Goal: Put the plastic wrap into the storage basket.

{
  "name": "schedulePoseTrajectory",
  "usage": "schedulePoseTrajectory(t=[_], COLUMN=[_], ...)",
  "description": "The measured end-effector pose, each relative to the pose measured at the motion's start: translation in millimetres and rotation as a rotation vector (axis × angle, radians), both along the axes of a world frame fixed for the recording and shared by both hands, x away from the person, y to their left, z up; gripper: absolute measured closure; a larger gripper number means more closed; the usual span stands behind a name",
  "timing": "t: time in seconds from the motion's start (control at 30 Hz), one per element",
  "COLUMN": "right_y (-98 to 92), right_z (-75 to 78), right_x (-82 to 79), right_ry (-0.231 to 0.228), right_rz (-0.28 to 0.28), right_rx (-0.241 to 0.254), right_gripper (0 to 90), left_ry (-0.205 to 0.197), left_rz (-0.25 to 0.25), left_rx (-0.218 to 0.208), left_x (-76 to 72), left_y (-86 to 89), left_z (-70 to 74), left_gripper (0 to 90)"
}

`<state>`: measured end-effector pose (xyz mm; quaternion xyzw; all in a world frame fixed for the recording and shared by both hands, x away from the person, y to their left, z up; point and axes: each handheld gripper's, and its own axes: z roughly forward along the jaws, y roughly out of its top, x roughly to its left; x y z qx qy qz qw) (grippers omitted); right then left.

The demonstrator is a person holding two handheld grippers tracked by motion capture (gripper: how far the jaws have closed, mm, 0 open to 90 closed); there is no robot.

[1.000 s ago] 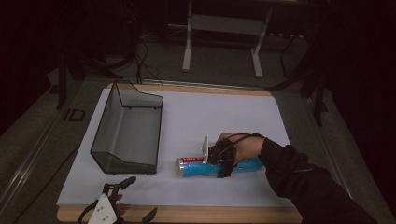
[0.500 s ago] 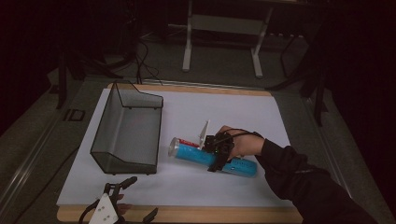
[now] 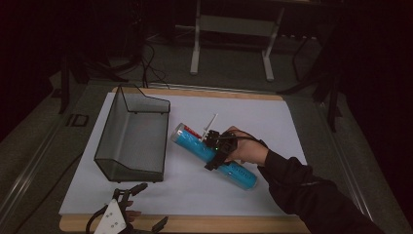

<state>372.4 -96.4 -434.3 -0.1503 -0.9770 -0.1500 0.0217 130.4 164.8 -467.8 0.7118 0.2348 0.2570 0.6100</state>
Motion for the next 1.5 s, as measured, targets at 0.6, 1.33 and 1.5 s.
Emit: schedulePoseTrajectory(t=[0.6, 1.33, 1.5], right_y=[28.8, 75.2, 83.0], right_z=[18.8, 72.6, 84.9], right_x=[0.7, 9.0, 15.1], right_ry=[-0.015, -0.068, -0.062], right_rz=[-0.191, -0.328, -0.347], right_rx=[0.130, 0.315, 0.350], right_gripper=[31.4, 31.5, 31.5], left_ry=[0.014, 0.003, 0.002], left_rz=[-0.003, -0.012, -0.006], left_rx=[0.009, 0.015, 0.018], left_x=[8.9, 7.6, 7.8], left_y=[-4.8, -7.4, -7.1], left_z=[0.2, 0.4, 0.3], left_gripper=[2.5, 2.5, 2.5])
